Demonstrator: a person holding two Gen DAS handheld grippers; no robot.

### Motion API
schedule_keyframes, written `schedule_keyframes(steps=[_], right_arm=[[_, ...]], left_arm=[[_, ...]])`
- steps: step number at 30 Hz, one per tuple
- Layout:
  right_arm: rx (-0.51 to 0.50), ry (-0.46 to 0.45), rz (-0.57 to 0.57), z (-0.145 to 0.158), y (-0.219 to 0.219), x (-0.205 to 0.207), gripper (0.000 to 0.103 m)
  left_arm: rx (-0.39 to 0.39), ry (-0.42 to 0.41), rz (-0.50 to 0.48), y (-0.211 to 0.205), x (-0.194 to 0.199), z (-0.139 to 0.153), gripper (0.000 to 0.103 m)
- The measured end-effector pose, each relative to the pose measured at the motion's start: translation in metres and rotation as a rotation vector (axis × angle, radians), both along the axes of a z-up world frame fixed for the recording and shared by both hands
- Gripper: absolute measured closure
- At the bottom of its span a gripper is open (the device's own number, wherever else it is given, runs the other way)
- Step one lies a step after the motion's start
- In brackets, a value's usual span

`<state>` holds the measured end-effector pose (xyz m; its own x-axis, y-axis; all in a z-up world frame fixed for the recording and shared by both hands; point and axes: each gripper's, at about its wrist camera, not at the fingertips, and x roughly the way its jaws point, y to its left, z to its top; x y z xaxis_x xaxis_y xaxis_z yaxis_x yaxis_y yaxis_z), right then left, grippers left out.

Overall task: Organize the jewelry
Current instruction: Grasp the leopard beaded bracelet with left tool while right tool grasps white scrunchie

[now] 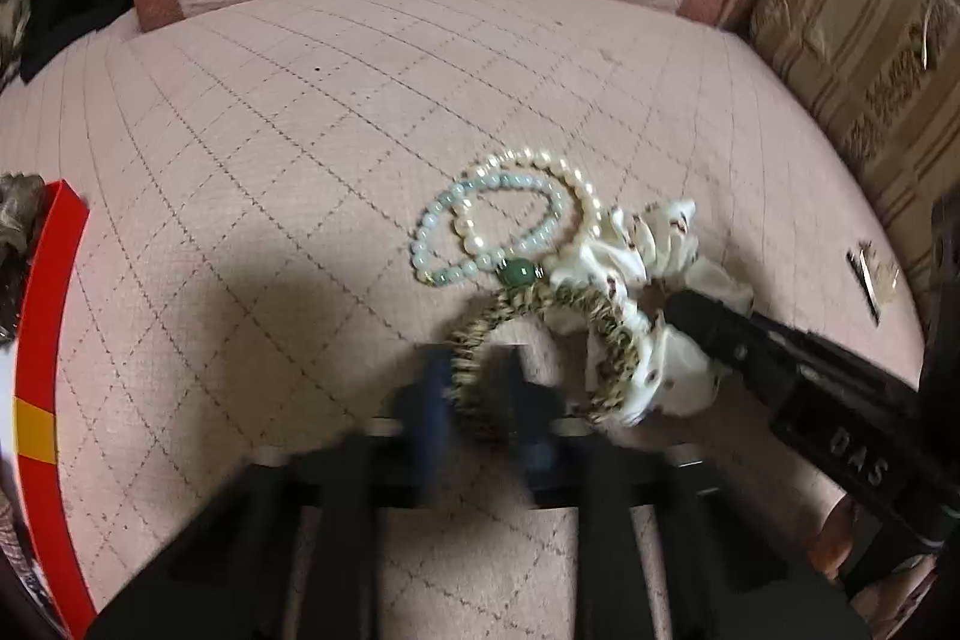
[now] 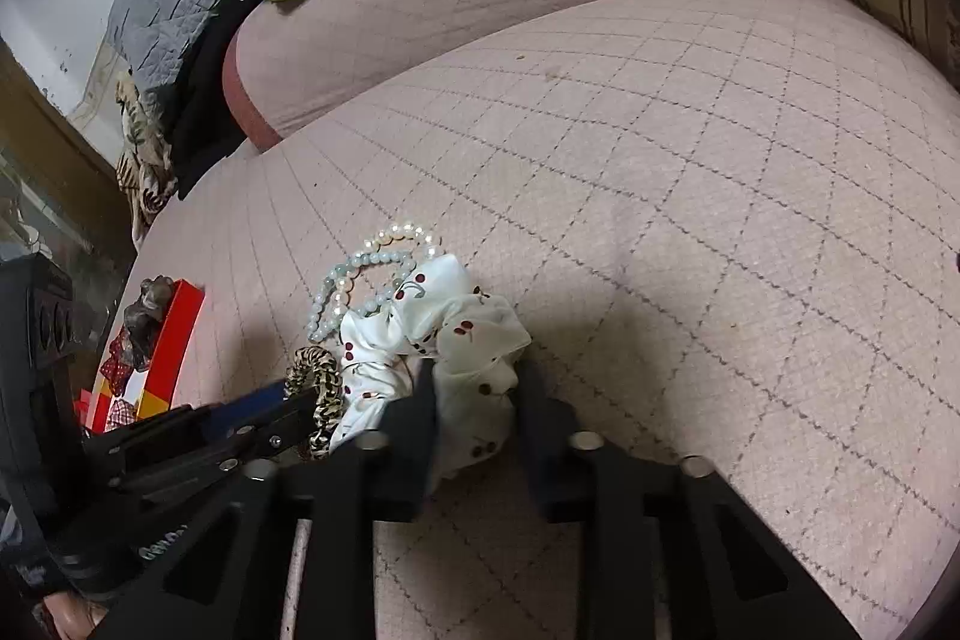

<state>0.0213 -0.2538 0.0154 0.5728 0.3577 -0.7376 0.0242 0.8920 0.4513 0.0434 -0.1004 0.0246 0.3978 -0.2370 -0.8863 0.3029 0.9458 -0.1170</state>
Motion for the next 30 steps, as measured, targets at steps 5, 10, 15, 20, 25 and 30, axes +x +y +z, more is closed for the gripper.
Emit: schedule_keyframes(steps=[5,10,15,20,25,30], right_arm=[[0.015,0.010,-0.002,0.002,-0.001,-0.004,0.095],[-0.016,-0.031,0.010,0.016,0.008,-0.018,0.095],[-0.028,-0.066,0.032,0.031,0.022,-0.041,0.095],[-0.084,-0.102,0.040,0.045,0.037,-0.069,0.095],[-0.121,-0.122,0.054,0.056,0.059,-0.097,0.095],[-0.131,-0.130,0.075,0.064,0.079,-0.130,0.095]], left_arm=[[-0.015,-0.011,-0.005,0.006,-0.020,0.012,0.097],[-0.028,-0.062,0.010,0.028,-0.053,0.037,0.097],[-0.062,-0.078,0.050,0.060,-0.081,0.054,0.097],[-0.076,-0.098,0.106,0.090,-0.113,0.062,0.097],[-0.054,-0.142,0.139,0.113,-0.150,0.070,0.097],[-0.053,-0.174,0.144,0.130,-0.177,0.076,0.097]])
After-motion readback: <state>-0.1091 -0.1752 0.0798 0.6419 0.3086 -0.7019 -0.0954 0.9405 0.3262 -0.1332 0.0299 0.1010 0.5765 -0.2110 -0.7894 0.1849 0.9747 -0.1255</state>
